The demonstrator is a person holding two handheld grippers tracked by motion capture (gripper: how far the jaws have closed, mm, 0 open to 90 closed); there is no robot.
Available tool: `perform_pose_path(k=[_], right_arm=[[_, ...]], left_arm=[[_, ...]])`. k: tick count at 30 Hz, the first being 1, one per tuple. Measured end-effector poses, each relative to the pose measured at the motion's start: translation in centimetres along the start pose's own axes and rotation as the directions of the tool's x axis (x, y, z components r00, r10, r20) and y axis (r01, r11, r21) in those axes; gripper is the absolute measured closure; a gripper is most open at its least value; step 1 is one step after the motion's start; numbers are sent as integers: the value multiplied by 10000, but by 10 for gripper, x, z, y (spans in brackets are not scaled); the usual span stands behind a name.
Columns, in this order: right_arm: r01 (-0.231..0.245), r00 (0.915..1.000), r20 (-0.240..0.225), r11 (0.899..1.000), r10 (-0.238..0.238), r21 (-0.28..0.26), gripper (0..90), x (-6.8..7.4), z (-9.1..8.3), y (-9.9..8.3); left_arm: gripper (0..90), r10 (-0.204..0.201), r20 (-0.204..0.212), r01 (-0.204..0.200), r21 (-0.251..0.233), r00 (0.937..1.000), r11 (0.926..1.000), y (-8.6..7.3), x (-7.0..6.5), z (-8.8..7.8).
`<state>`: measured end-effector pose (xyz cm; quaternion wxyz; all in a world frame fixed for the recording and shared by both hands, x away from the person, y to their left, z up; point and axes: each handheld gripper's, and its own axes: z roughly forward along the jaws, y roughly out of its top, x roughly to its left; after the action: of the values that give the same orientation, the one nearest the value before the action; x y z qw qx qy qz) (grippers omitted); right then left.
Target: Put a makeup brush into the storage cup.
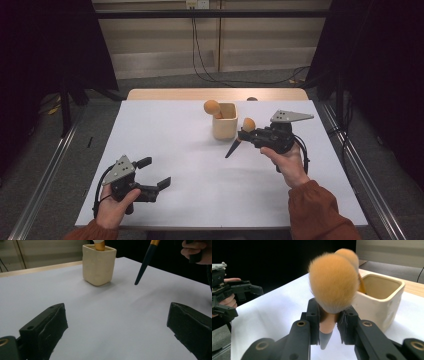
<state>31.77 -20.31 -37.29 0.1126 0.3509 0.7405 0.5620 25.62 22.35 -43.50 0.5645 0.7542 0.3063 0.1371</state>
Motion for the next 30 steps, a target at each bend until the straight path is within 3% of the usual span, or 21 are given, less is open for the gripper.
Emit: perform_pose_path(k=[11, 13, 24, 30], right_arm=[[11, 9995, 327, 10000, -11, -7, 734, -14, -6, 11], [-54, 9994, 348, 10000, 56, -57, 734, -17, -7, 13], [85, 9983, 582, 9998, -75, -172, 734, -24, -8, 30], [108, 9970, 767, 9996, -88, -259, 734, -27, -8, 40]], left_arm=[[27, 47, -148, -47, 3, 9999, 10000, -5, 5, -5], [27, -119, -138, 119, -6, 9998, 9999, -5, 5, -6], [27, 146, -567, -151, -83, 9983, 9999, -5, 7, -13], [27, -41, -749, 25, -217, 9972, 9998, -6, 11, -17]])
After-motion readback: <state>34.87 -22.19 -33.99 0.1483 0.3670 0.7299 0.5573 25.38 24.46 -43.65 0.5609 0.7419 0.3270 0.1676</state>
